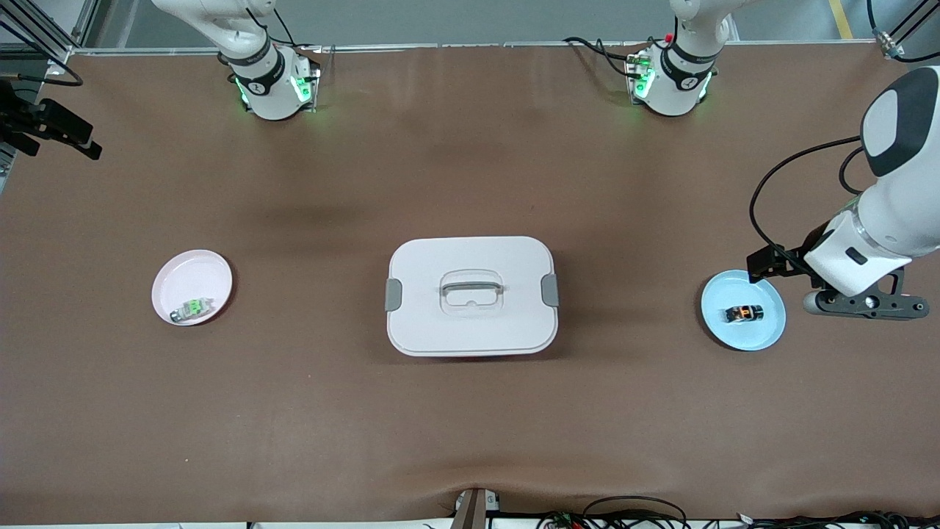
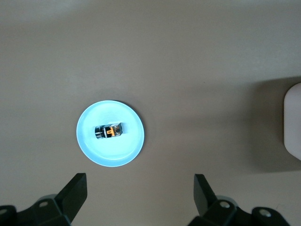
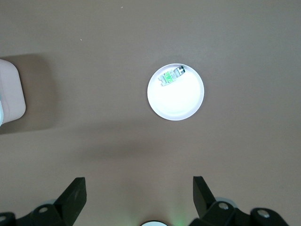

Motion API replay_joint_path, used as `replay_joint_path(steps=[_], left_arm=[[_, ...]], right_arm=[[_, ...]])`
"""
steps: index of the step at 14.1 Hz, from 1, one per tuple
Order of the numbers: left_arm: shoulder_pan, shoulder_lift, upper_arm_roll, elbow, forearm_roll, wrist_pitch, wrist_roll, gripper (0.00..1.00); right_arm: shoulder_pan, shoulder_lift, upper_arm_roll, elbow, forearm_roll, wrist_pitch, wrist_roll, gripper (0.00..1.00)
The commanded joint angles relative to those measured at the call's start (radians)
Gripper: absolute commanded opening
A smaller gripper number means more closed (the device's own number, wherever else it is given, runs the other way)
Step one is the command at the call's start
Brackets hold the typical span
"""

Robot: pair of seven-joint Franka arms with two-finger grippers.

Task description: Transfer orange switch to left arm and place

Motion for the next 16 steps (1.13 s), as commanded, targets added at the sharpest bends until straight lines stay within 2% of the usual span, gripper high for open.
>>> replay_joint_path(steps=[1,3,4,5,8,10,13,16], left_arm=[[-0.011,-0.038,0.039,0.008,0.042,-0.023,0.005,1.0],[-0.142,-0.07,0.216,0.003,0.031,-0.026,0.008,1.0],[-0.216,-0.09,0.285,-0.001,0.028,-0.029,0.008,1.0],[-0.257,-0.107,0.321,-0.001,0.019,-0.055,0.006,1.0],[-0.302,-0.17,0.356,-0.004,-0.05,-0.141,-0.004,1.0],[-0.376,-0.219,0.416,-0.024,-0.09,-0.179,-0.012,1.0],[-0.474,-0.32,0.517,-0.102,-0.151,-0.179,-0.015,1.0],[-0.5,-0.411,0.536,-0.164,-0.17,-0.181,-0.021,1.0]], right_arm=[[-0.019,0.013,0.012,0.026,-0.012,-0.017,-0.012,1.0],[-0.019,0.013,0.012,0.026,-0.012,-0.017,-0.012,1.0],[-0.019,0.013,0.012,0.026,-0.012,-0.017,-0.012,1.0],[-0.019,0.013,0.012,0.026,-0.012,-0.017,-0.012,1.0],[-0.02,0.015,0.012,0.026,-0.012,-0.017,-0.01,1.0],[-0.02,0.016,0.012,0.026,-0.012,-0.024,-0.009,1.0],[-0.02,0.021,0.012,0.027,-0.012,-0.029,-0.007,1.0],[-0.02,0.021,0.012,0.027,-0.012,-0.029,-0.007,1.0]])
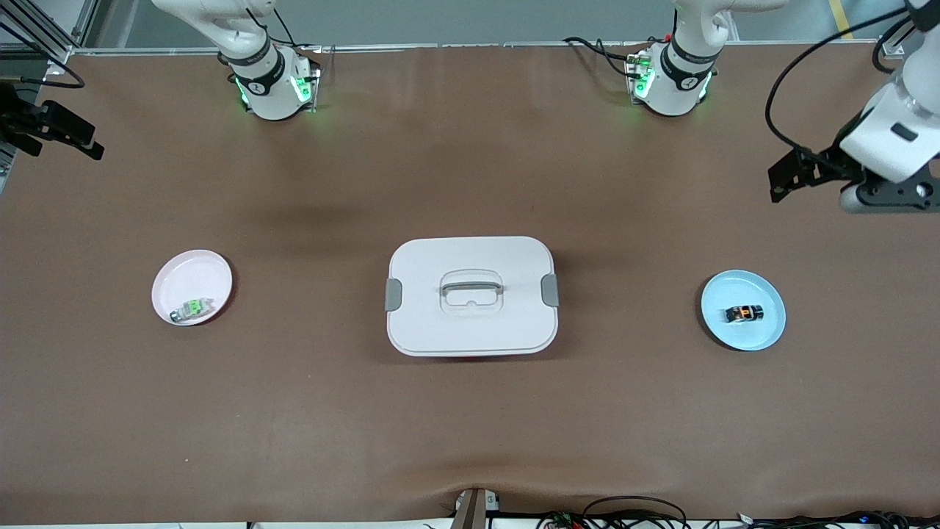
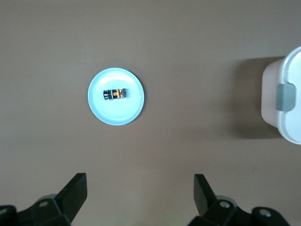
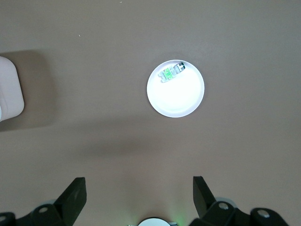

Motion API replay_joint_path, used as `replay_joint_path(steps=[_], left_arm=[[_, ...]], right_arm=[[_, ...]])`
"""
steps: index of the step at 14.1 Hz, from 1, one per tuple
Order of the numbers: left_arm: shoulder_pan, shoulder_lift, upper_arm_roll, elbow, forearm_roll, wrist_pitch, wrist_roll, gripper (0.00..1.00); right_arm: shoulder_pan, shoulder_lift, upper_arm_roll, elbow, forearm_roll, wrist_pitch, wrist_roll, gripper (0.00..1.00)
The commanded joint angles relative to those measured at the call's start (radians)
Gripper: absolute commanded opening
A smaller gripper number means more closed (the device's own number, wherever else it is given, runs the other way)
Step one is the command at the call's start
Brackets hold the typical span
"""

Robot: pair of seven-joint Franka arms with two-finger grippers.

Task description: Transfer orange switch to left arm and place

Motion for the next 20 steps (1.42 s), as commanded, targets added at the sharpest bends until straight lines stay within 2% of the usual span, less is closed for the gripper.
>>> replay_joint_path(steps=[1,3,8,13,20], left_arm=[[-0.026,-0.113,0.02,-0.096,-0.02,0.002,-0.031,1.0],[-0.04,-0.145,0.02,-0.118,-0.021,0.0,-0.051,1.0],[-0.024,-0.139,0.02,-0.108,-0.063,-0.023,-0.034,1.0],[-0.022,-0.119,0.022,-0.05,-0.051,-0.055,-0.036,1.0],[-0.008,-0.116,0.023,-0.016,-0.049,-0.099,-0.036,1.0]], right_arm=[[-0.02,0.013,0.012,0.027,-0.012,-0.019,-0.007,1.0],[-0.02,0.013,0.012,0.027,-0.012,-0.017,-0.007,1.0],[-0.02,0.013,0.012,0.027,-0.012,-0.019,-0.005,1.0],[-0.02,0.013,0.012,0.027,-0.012,-0.017,-0.005,1.0],[-0.02,0.013,0.012,0.027,-0.012,-0.017,-0.005,1.0]])
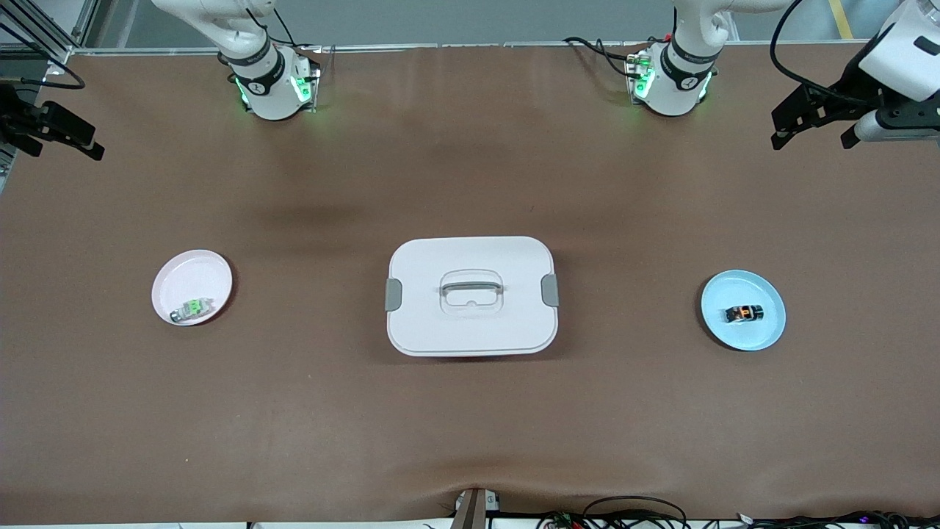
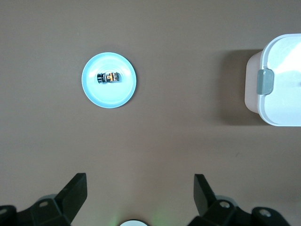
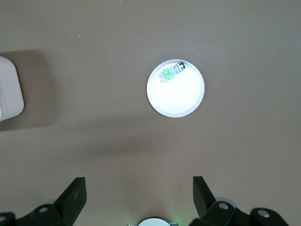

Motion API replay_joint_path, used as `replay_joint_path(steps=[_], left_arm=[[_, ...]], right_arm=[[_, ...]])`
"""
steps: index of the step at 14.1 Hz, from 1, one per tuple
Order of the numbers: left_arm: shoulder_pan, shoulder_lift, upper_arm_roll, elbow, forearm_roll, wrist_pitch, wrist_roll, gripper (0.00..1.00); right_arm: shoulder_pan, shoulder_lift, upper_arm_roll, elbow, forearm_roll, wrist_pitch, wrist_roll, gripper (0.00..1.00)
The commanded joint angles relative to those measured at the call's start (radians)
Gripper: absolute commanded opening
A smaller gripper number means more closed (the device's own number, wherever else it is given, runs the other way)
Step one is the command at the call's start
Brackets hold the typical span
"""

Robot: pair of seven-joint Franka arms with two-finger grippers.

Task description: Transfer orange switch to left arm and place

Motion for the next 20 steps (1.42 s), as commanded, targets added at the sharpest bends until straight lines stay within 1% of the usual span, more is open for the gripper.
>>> replay_joint_path(steps=[1,9,20], left_arm=[[0.012,0.01,0.004,0.053,-0.005,-0.047,0.006,1.0],[0.01,0.038,0.006,0.056,0.011,-0.05,0.005,1.0],[0.009,0.041,0.006,0.057,0.009,-0.05,0.002,1.0]], right_arm=[[-0.02,0.012,0.012,0.026,-0.012,-0.017,-0.005,1.0],[-0.02,0.012,0.012,0.026,-0.012,-0.017,-0.005,1.0],[-0.018,0.017,0.012,0.032,-0.012,-0.017,-0.007,1.0]])
